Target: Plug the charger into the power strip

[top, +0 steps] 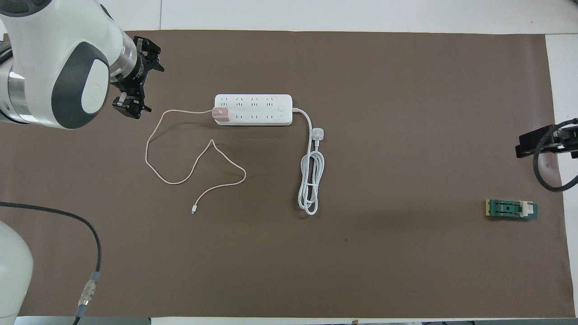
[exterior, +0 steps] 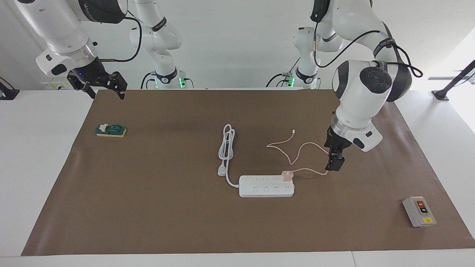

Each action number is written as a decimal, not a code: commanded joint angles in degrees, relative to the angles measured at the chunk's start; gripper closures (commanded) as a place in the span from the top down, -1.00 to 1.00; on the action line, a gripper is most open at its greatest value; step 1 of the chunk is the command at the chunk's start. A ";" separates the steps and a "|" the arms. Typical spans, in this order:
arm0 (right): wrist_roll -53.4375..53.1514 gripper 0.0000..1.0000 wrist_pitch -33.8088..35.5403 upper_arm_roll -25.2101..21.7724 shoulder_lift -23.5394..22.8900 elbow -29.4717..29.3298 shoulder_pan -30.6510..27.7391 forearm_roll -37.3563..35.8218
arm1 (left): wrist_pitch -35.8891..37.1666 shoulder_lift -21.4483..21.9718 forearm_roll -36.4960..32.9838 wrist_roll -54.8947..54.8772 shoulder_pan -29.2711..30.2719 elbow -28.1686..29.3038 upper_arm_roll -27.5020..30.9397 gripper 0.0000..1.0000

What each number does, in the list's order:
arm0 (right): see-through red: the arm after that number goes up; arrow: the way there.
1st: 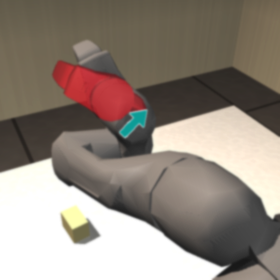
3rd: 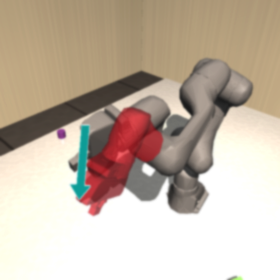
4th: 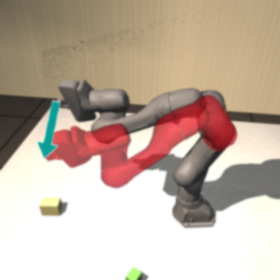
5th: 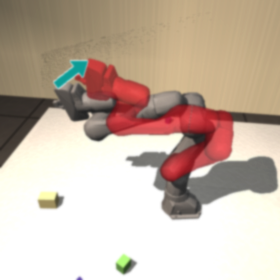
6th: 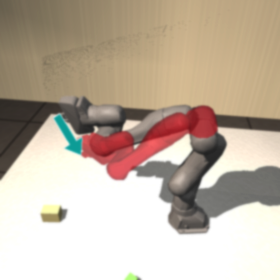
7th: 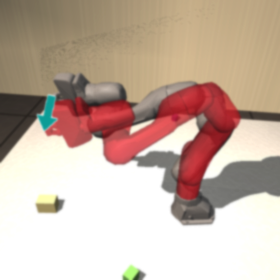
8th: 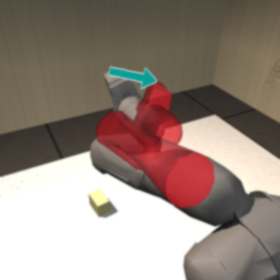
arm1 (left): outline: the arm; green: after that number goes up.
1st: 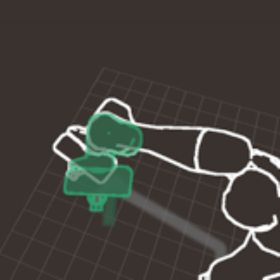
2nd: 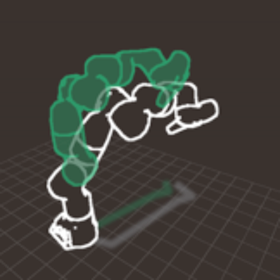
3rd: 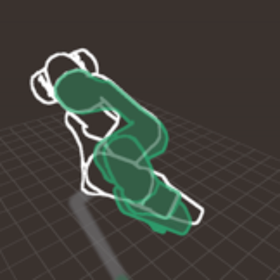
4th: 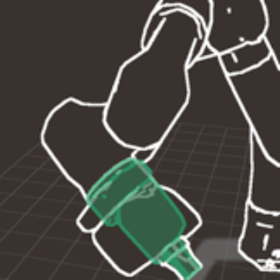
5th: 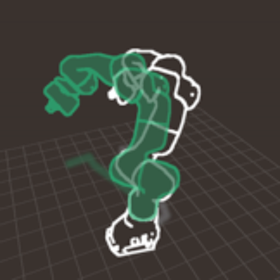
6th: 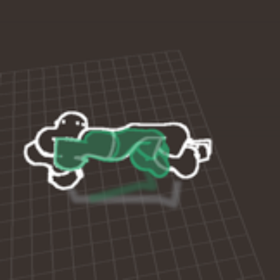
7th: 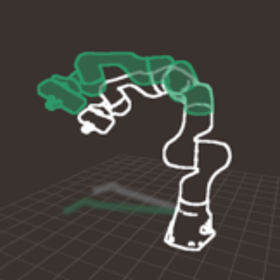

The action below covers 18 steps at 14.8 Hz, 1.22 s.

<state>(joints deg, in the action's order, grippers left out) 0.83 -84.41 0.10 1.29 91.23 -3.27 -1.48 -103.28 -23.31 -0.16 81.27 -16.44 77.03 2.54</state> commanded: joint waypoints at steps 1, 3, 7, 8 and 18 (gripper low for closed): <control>1.45 1.00 0.65 0.07 0.73 0.44 -0.42 0.33 | 0.71 0.90 0.25 -13.29 2.55 -0.21 0.36 1.00; 1.45 1.00 0.65 0.07 0.82 0.44 -0.42 0.33 | 1.15 1.43 0.25 -20.94 4.13 -0.21 0.44 1.00; 1.45 1.00 0.65 0.07 0.74 0.44 -0.42 0.33 | 2.29 2.30 0.34 -38.16 8.78 -0.12 0.62 1.00; 1.45 1.00 0.65 0.07 0.82 0.44 -0.42 0.33 | 2.38 2.74 0.51 -41.69 9.93 -0.12 0.62 1.00; 1.45 1.00 0.65 0.07 0.82 0.44 -0.42 0.33 | 15.03 11.87 0.86 -68.53 14.51 0.14 0.45 1.00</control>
<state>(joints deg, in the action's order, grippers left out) 0.83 -84.41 0.10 1.29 91.23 -3.27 -1.48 -91.27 -15.37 0.08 14.72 -1.97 76.49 3.05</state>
